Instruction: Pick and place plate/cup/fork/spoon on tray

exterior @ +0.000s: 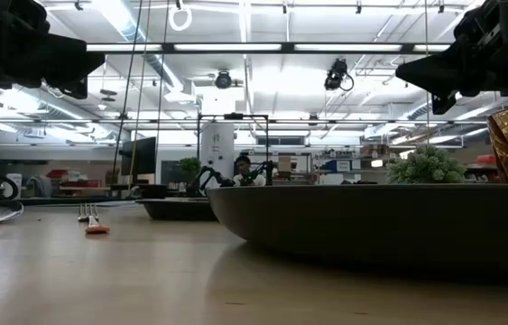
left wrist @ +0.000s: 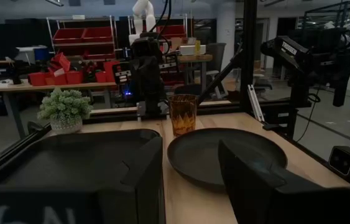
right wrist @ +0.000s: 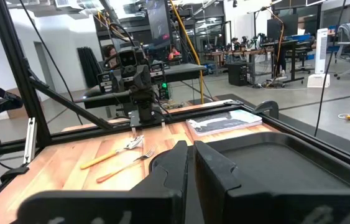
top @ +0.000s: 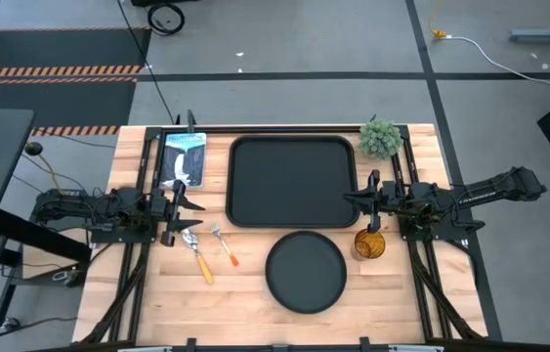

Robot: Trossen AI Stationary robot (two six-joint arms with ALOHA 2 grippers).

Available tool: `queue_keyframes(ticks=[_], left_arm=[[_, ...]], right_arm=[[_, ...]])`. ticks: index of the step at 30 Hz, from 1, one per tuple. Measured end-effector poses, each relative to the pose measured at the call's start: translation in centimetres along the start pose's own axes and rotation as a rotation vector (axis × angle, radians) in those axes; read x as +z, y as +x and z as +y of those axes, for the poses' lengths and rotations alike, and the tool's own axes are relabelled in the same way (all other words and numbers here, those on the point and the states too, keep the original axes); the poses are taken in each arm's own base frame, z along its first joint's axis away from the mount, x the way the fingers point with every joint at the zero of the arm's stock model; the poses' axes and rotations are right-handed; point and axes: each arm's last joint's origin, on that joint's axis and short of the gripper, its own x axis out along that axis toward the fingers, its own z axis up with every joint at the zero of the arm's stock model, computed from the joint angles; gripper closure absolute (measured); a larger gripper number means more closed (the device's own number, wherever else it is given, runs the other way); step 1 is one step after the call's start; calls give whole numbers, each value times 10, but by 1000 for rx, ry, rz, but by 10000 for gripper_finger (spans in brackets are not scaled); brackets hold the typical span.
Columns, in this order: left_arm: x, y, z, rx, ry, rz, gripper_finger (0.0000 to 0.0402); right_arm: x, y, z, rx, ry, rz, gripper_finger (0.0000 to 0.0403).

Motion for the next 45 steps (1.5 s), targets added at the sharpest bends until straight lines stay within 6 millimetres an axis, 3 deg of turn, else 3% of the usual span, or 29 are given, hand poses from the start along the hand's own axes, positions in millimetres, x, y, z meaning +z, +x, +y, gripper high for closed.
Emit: queue_keyframes(ticks=[14,22,28,34,45], left_arm=[[0,0,0,0,0,0,234],[0,0,0,0,0,0,234],[0,0,0,0,0,0,234],[0,0,0,0,0,0,234],[0,0,0,0,0,0,234]], right_arm=[[2,0,0,2,6,-20,369],[28,-4,3,95,225,-279,369],[29,-5,7,253,319,-257,369],[28,4,12,267,389,16,382],[66,3,24,102,310,655,395]])
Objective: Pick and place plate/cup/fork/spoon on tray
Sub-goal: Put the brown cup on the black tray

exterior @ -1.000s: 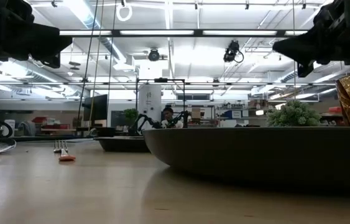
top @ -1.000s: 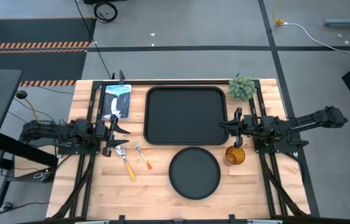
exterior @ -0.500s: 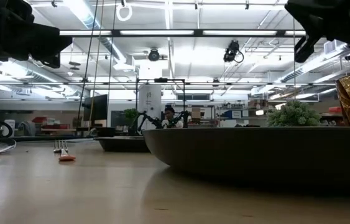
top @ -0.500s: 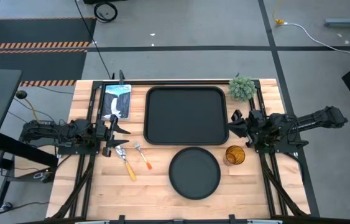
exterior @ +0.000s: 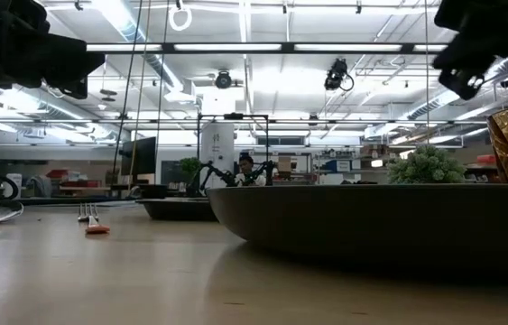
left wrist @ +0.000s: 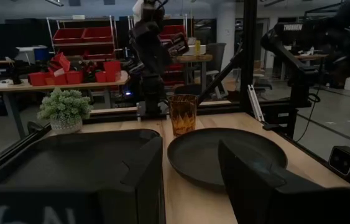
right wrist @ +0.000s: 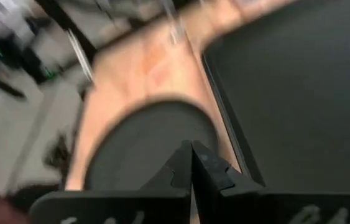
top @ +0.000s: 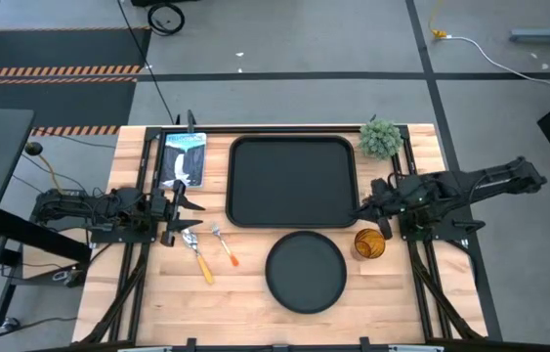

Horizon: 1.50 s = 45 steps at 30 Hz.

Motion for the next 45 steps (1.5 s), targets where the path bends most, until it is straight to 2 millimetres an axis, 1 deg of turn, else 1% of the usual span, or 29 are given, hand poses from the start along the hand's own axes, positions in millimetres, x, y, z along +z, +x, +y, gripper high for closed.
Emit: queue_keyframes(ticks=[7,11,15,19,22,26,31,34,38,45], left_arm=[[0,0,0,0,0,0,234],[0,0,0,0,0,0,234],[0,0,0,0,0,0,234],[0,0,0,0,0,0,234],[0,0,0,0,0,0,234],[0,0,0,0,0,0,234],[0,0,0,0,0,0,234],[0,0,0,0,0,0,234],[0,0,0,0,0,0,234],[0,0,0,0,0,0,234]], right_arm=[[0,-3,13,-95,-36,281,396],[7,-4,21,-146,-71,394,397],[13,-2,28,-193,-158,516,397],[21,3,36,-192,-270,582,390],[27,7,41,-187,-315,603,373],[29,11,44,-197,-362,653,336],[24,21,42,-235,-402,756,284],[20,30,41,-255,-437,820,260],[16,40,41,-272,-457,876,245],[9,57,39,-313,-459,959,243]])
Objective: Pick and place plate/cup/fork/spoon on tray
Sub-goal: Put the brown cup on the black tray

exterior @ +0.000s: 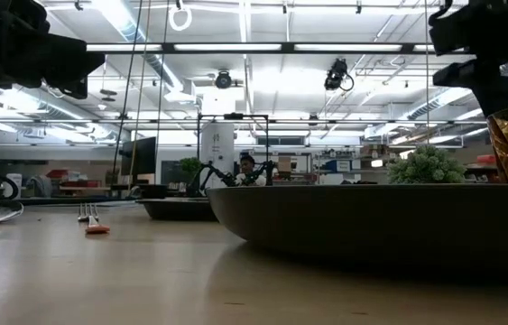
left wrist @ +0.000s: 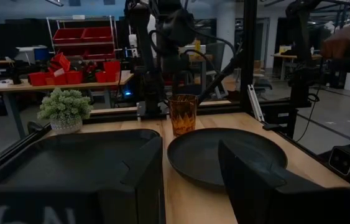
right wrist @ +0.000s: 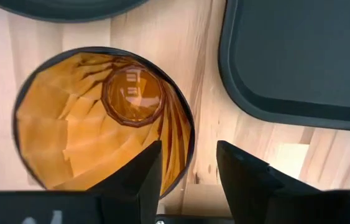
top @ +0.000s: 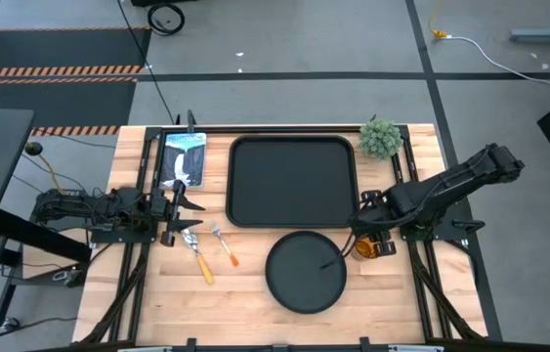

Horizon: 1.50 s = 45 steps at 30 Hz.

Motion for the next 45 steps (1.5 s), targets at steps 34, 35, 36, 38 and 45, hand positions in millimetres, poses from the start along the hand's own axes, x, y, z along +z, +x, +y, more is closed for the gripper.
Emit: queue_keyframes(ticks=[34,35,36,38,45], left_arm=[[0,0,0,0,0,0,234],[0,0,0,0,0,0,234],[0,0,0,0,0,0,234],[0,0,0,0,0,0,234],[0,0,0,0,0,0,234]], right_arm=[[11,9,-1,1,17,97,386],[13,6,-3,-5,24,86,384],[15,2,-4,-10,31,72,383],[18,-4,-8,-18,37,51,382],[29,-26,-26,-7,47,-11,389]])
